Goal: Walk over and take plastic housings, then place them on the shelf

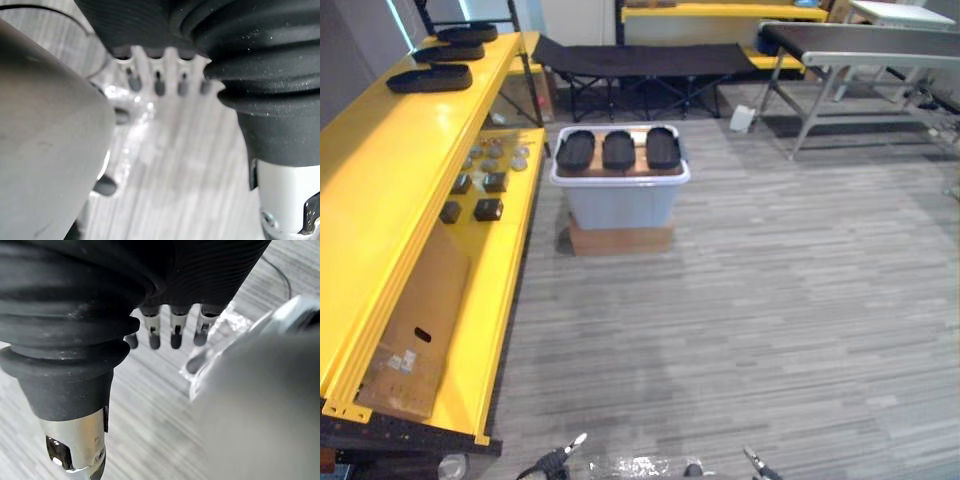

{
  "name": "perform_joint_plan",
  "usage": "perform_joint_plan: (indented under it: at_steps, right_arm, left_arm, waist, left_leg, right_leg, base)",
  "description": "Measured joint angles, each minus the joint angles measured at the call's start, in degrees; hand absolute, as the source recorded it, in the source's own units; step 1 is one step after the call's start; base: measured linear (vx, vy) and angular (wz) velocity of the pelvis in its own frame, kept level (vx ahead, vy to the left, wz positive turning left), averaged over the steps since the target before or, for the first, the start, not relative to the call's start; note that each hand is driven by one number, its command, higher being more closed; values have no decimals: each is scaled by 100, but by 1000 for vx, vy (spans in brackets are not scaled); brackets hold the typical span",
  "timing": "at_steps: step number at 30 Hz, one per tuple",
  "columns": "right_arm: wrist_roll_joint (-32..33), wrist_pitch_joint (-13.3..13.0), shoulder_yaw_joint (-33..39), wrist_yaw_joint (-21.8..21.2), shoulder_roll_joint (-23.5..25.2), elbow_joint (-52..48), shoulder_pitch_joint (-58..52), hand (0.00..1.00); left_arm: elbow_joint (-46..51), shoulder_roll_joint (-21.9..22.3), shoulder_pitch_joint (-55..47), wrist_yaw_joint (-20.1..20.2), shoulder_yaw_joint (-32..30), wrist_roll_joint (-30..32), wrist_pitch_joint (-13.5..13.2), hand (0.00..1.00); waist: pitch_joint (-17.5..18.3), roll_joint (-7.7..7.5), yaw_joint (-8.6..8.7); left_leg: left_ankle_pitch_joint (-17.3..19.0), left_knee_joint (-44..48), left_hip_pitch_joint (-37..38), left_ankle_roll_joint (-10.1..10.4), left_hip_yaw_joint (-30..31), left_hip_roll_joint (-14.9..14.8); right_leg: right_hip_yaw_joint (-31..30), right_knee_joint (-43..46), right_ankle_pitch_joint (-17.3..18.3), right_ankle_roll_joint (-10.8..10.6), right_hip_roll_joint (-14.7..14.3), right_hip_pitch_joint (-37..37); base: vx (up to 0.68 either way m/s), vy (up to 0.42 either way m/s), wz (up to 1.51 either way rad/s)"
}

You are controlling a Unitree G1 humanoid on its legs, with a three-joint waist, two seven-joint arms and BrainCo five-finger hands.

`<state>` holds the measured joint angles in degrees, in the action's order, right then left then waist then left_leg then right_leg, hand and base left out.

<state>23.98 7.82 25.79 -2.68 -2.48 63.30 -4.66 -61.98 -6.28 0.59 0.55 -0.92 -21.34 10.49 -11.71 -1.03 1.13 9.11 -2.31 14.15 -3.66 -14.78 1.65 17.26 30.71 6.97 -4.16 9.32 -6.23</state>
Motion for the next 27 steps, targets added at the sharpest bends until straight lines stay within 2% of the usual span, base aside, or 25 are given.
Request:
perform_joint_plan:
  at_steps: [1,3,6,8,10,11,12,13,14,15,16,17,18,20,21,22,23,24,25,26,27]
  right_arm:
    - [-3,-67,-3,-34,21,6,-64,0]
    - [-26,-179,-13,-117,92,5,-221,0]
    - [-75,-294,-9,-115,167,18,-379,0]
    - [-245,-287,0,-117,156,18,-413,0]
    - [-370,-259,14,-139,153,18,-417,0]
    - [-464,-239,36,-180,118,16,-423,0]
    - [-476,-233,48,-214,70,15,-430,0]
    - [-614,-220,46,-260,45,30,-437,0]
    - [-741,-231,23,-339,-65,60,-350,0]
    - [-798,-240,-20,-368,-132,59,-301,0]
    - [-806,-252,-71,-356,-236,62,-194,0]
    - [-855,-260,-95,-352,-398,130,-97,0]
    - [-857,-268,-105,-365,-430,138,-58,0]
    - [-850,-336,-97,-438,-429,119,50,0]
    - [-852,-466,-91,-475,-472,49,212,0]
    - [-852,-512,-69,-473,-472,3,283,0]
    - [-851,-551,-60,-470,-450,-135,395,0]
    - [-848,-551,-62,-468,-438,-232,448,0]
    - [-848,-546,-66,-457,-444,-287,486,0]
    - [-848,-536,-87,-452,-451,-295,508,0]
    - [-848,-513,-206,-441,-459,-328,495,0]
  left_arm:
    - [-3,0,-11,10,9,-2,-2,0]
    - [-9,-50,-29,61,9,16,-2,0]
    - [-7,-50,-24,86,9,145,0,0]
    - [-4,-78,-24,84,2,151,7,0]
    - [6,-89,-24,82,3,147,5,0]
    - [37,-98,-39,61,0,123,2,0]
    - [70,-89,-81,37,-1,93,-1,0]
    - [94,-122,-157,9,-6,27,-7,0]
    - [148,-92,-161,-20,-15,-85,0,0]
    - [207,-20,-165,-49,-28,-77,-56,0]
    - [348,52,-87,-81,-85,-86,-95,0]
    - [376,71,-1,-88,-148,-79,-93,0]
    - [402,70,1,-87,-172,-72,-90,0]
    - [534,117,-4,-53,-244,-55,-133,0]
    - [688,207,-10,-22,-284,-31,-192,0]
    - [717,245,-6,-22,-294,-16,-219,0]
    - [743,277,-5,-13,-293,-9,-284,0]
    - [744,297,-8,-6,-301,-7,-302,0]
    - [747,309,-10,-6,-322,-7,-333,0]
    - [751,312,-13,-8,-351,-6,-368,0]
    - [746,292,-24,-20,-401,2,-396,0]
  waist:
    - [-40,-4,52]
    - [-31,-70,64]
    - [-48,-87,153]
    - [-65,-64,239]
    - [-65,-55,275]
    - [-43,-1,285]
    - [2,88,287]
    - [33,110,258]
    - [82,208,250]
    - [75,251,252]
    - [-67,493,209]
    - [-171,589,174]
    - [-178,593,141]
    - [-199,531,52]
    - [-208,500,-111]
    - [-209,501,-138]
    - [-214,491,-178]
    - [-218,487,-191]
    - [-239,492,-235]
    - [-236,484,-300]
    - [-220,430,-432]
  left_leg:
    - [36,5,79,-31,27,-37]
    - [139,61,146,72,33,-88]
    - [276,103,234,288,15,-149]
    - [512,302,304,659,13,-359]
    - [810,492,400,888,35,-573]
    - [1105,697,484,1045,49,-795]
    - [1233,827,495,1211,38,-966]
    - [1287,1623,298,1306,85,-1168]
    - [1090,2981,-337,1413,232,-1518]
    - [837,3762,-689,1383,327,-1662]
    - [522,5144,-1281,1269,353,-2088]
    - [589,5926,-1644,1170,353,-2269]
    - [614,6074,-1769,1127,348,-2225]
    - [680,5818,-2124,1012,287,-1812]
    - [683,5053,-2380,1002,132,-1433]
    - [672,4642,-2496,986,93,-1283]
    - [547,3575,-2649,920,-40,-1011]
    - [282,2637,-2716,891,-71,-811]
    - [-239,1641,-2771,848,-53,-650]
    - [-496,1586,-2805,867,-12,-651]
    - [-927,1698,-2821,657,0,-634]
  right_leg:
    - [-6,155,170,20,62,-169]
    - [15,-149,213,9,53,-394]
    - [3,-1383,-124,-12,-8,-601]
    - [-20,-2307,-731,-44,-194,-659]
    - [-38,-2344,-811,3,-306,-660]
    - [-7,-1948,-759,118,-396,-708]
    - [15,-1696,-790,199,-488,-797]
    - [12,-1316,-723,484,-600,-820]
    - [56,-1259,-516,623,-740,-726]
    - [96,-1322,-429,671,-804,-598]
    - [141,-1585,-343,721,-1017,-160]
    - [158,-1832,-323,775,-1159,346]
    - [159,-1943,-302,803,-1164,585]
    - [77,-2386,-291,786,-1113,1252]
    - [-74,-2690,-239,706,-1057,1569]
    - [-129,-2788,-231,693,-1048,1664]
    - [-194,-2917,-178,633,-1027,1796]
    - [-227,-3003,-114,586,-1028,1923]
    - [-274,-3137,-27,510,-1080,2106]
    - [-332,-3191,18,453,-1108,2168]
    - [-446,-3219,166,362,-1090,2289]
  base:
    - [89,36,21]
    - [125,43,11]
    - [278,-8,-2]
    - [370,-98,1]
    - [404,-190,15]
    - [434,-251,16]
    - [571,-368,21]
    - [590,-436,6]
    - [596,-443,8]
    - [512,-373,6]
    - [535,-309,11]
    - [542,-284,3]
    - [528,-246,-10]
    - [486,-182,-28]
    - [437,-106,-45]
    - [495,-55,-57]
    - [394,36,-28]
    - [469,83,-21]
    - [397,98,-16]
    - [420,148,-31]
    - [365,147,-25]
